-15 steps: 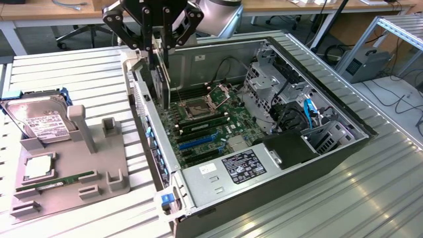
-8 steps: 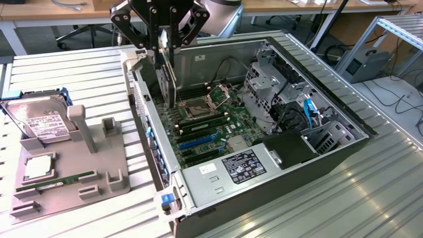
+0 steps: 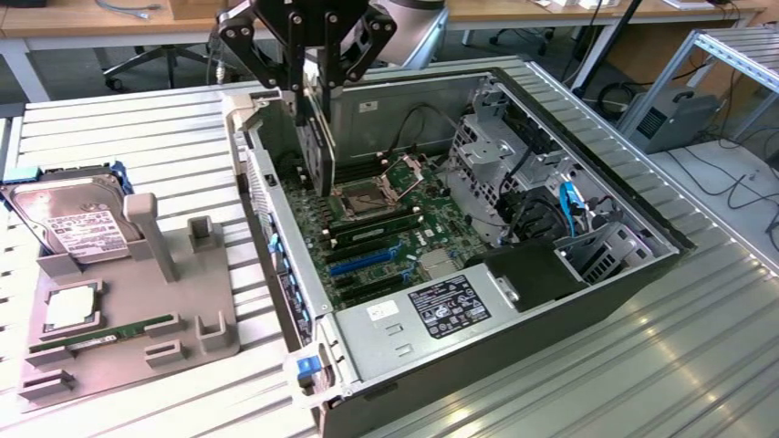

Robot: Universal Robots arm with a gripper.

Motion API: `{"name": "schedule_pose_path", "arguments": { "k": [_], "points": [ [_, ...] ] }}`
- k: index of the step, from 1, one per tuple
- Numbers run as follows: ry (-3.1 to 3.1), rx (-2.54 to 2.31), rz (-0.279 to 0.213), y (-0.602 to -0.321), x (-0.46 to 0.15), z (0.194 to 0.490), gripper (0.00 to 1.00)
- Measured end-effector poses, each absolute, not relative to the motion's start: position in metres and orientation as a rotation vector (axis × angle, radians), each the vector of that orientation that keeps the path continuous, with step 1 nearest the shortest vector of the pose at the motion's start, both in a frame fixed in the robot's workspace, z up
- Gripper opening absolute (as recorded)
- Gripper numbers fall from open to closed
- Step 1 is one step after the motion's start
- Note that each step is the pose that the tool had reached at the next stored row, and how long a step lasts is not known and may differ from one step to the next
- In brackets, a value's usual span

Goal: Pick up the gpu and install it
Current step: 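Pick up the gpu and move the gpu toward the slot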

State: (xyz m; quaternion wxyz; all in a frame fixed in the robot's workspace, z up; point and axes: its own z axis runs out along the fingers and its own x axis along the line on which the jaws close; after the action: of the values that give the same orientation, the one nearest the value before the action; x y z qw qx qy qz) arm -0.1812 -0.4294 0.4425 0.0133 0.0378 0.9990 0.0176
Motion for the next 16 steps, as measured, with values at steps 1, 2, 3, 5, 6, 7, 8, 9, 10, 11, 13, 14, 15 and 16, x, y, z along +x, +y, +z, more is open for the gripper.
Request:
{"name": "schedule_pose_path", "arguments": {
  "k": [1, 2, 3, 5, 6, 7, 8, 9, 10, 11, 13, 14, 15, 16],
  "points": [
    [3.112, 0.118, 0.055, -0.429, -0.180, 0.443, 0.27],
    [3.112, 0.118, 0.055, -0.429, -0.179, 0.443, 0.27],
    [3.112, 0.118, 0.055, -0.429, -0.178, 0.443, 0.27],
    [3.112, 0.118, 0.055, -0.429, -0.176, 0.443, 0.27],
    [3.112, 0.118, 0.055, -0.429, -0.175, 0.443, 0.27],
    [3.112, 0.118, 0.055, -0.429, -0.173, 0.442, 0.27],
    [3.112, 0.118, 0.055, -0.429, -0.172, 0.443, 0.27],
    [3.112, 0.118, 0.055, -0.429, -0.171, 0.442, 0.27],
    [3.112, 0.118, 0.055, -0.429, -0.170, 0.443, 0.27],
    [3.112, 0.118, 0.055, -0.429, -0.168, 0.442, 0.27],
    [3.112, 0.118, 0.055, -0.429, -0.166, 0.442, 0.27],
    [3.112, 0.118, 0.055, -0.429, -0.164, 0.442, 0.27],
    [3.112, 0.118, 0.055, -0.429, -0.163, 0.442, 0.27],
    [3.112, 0.118, 0.055, -0.429, -0.162, 0.442, 0.27]
  ]
}}
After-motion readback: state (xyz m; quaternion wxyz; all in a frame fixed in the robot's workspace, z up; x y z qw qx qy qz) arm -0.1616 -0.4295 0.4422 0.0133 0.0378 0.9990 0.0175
